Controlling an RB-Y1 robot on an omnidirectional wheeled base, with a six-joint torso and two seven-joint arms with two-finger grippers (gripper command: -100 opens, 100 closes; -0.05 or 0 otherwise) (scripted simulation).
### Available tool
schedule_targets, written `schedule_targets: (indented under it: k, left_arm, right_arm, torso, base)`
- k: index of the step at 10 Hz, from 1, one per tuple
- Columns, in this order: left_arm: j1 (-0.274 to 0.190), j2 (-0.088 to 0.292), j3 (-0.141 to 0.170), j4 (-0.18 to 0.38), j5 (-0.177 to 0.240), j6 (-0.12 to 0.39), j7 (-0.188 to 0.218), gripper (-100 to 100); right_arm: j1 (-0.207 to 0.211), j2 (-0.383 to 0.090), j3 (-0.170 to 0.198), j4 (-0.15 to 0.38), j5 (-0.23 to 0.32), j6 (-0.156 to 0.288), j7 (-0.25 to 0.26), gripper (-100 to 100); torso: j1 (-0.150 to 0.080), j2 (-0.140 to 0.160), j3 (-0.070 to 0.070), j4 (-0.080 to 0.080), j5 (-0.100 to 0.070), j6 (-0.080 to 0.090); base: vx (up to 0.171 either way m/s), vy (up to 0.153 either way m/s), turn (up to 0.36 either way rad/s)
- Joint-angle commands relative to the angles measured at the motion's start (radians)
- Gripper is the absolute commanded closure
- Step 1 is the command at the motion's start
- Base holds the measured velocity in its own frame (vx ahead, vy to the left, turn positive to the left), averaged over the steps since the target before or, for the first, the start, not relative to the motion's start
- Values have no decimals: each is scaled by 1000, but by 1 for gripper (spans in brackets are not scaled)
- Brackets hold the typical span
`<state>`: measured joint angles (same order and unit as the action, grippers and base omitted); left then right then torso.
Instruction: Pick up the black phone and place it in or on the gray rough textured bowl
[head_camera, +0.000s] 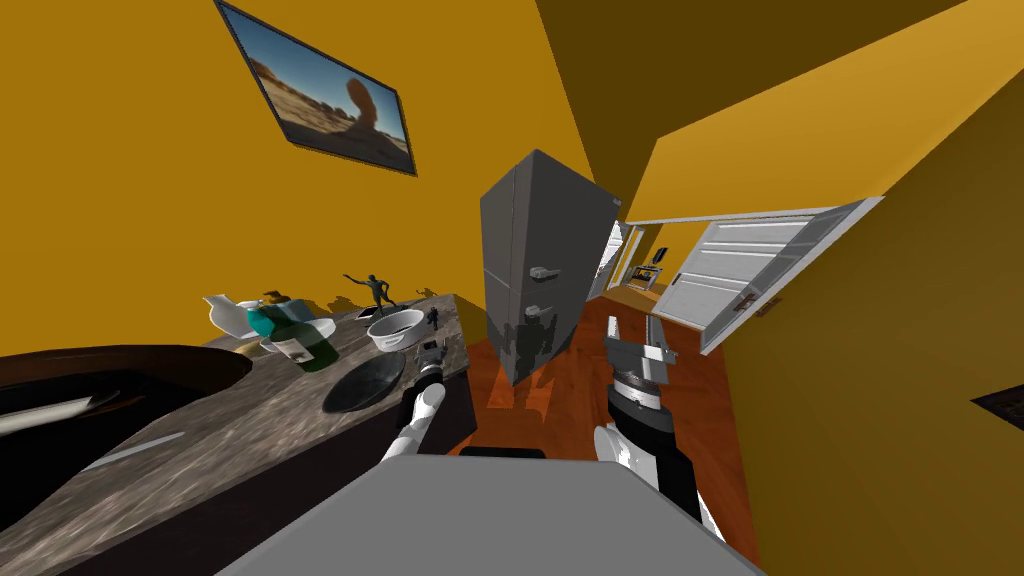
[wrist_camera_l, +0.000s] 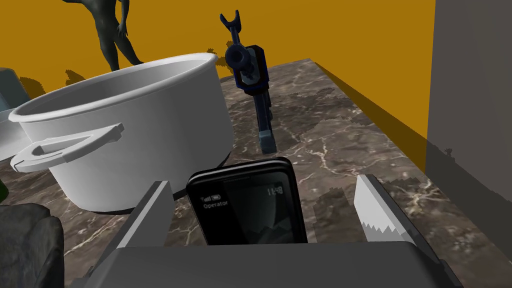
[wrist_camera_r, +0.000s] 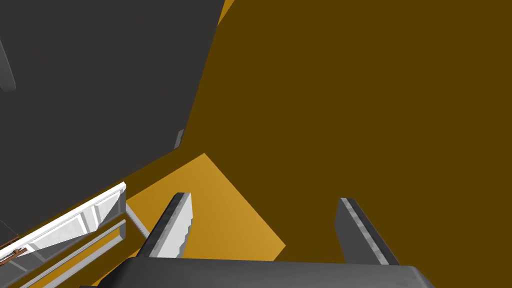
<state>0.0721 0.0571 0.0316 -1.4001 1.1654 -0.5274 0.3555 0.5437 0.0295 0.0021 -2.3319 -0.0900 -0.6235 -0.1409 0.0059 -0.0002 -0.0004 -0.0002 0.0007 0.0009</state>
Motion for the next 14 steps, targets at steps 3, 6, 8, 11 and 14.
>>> schedule_targets:
  k: [3,6,8,11,14]
  left_arm:
    - [-3,0,1,2,2,-1,-3,100]
    - [-3,0,1,2,3,-2,-2,100]
    - [40,0,-16,-25,-28,-1,29,100]
    - [99,-8,-34,-69,-66,5,60,100]
    - [187,-19,-62,-135,-122,15,106,100]
  right_arm:
    - [0,0,0,0,0,0,0,0]
    - [0,0,0,0,0,0,0,0]
    - [0,0,0,0,0,0,0,0]
    - [0,0,0,0,0,0,0,0]
    - [0,0,0,0,0,0,0,0]
  torso:
    - [0,-3,-2,-1,0,0]
    - [-1,-5,-3,-2,0,0]
    - [-1,-5,-3,-2,0,0]
    - [-1,-9,-6,-4,1,-1]
    - [0,-10,-7,-5,2,-1]
  base:
    - [-8,1,-5]
    - [0,0,0]
    - [28,-4,42]
    - [67,-14,59]
    - [76,-3,69]
